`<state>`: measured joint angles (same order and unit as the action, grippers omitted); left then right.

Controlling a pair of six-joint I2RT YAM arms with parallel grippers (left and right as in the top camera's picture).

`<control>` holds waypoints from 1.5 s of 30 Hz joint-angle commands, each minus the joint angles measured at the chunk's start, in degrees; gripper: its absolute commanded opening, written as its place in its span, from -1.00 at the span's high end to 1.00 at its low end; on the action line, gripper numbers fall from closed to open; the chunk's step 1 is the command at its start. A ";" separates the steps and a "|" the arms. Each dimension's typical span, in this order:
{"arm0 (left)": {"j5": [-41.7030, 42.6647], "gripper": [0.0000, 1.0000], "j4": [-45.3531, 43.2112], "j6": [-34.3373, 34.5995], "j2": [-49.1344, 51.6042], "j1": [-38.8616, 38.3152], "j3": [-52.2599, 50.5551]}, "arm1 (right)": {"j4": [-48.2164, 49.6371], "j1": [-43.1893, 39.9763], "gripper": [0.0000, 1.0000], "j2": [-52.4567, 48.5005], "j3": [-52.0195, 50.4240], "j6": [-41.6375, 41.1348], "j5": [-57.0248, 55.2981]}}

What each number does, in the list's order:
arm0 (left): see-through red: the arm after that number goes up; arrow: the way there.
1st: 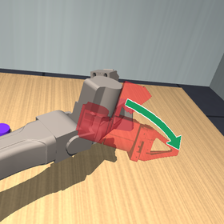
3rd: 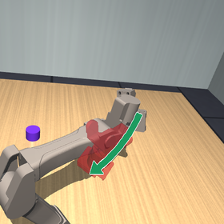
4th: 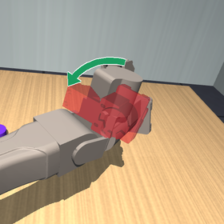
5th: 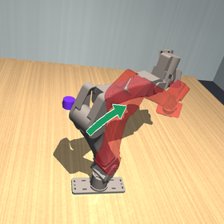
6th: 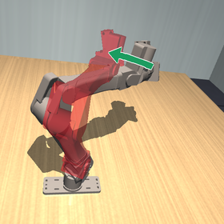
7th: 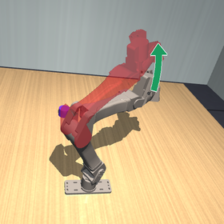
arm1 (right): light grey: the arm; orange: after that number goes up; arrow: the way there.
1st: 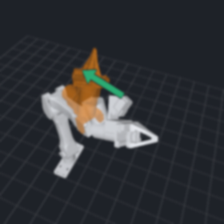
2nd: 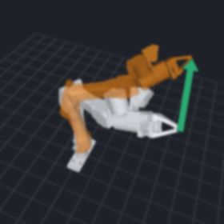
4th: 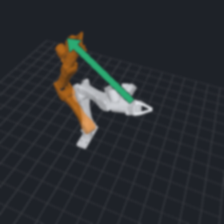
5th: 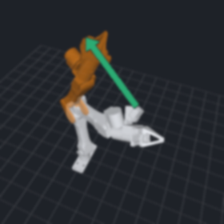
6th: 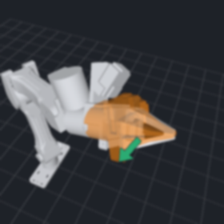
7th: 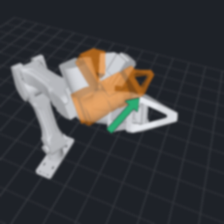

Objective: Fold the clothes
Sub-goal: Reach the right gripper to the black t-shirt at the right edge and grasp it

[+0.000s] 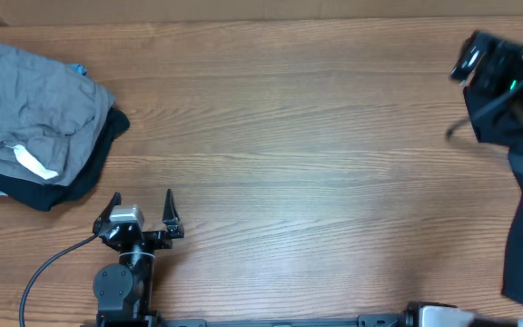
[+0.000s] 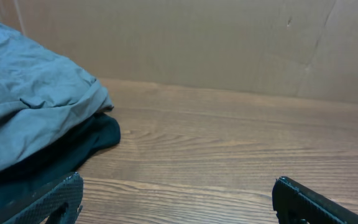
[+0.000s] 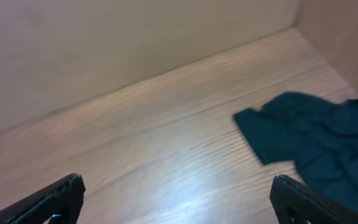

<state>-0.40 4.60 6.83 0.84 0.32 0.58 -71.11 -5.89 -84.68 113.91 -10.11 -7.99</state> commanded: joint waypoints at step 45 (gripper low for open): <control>0.44 -1.00 -0.15 -1.29 -0.57 -0.35 -0.26 | 36.63 -22.64 -0.60 -59.25 3.74 -5.11 9.99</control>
<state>-0.38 4.56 6.83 0.86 0.32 0.56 -35.20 -28.99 -142.02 117.38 -14.44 3.92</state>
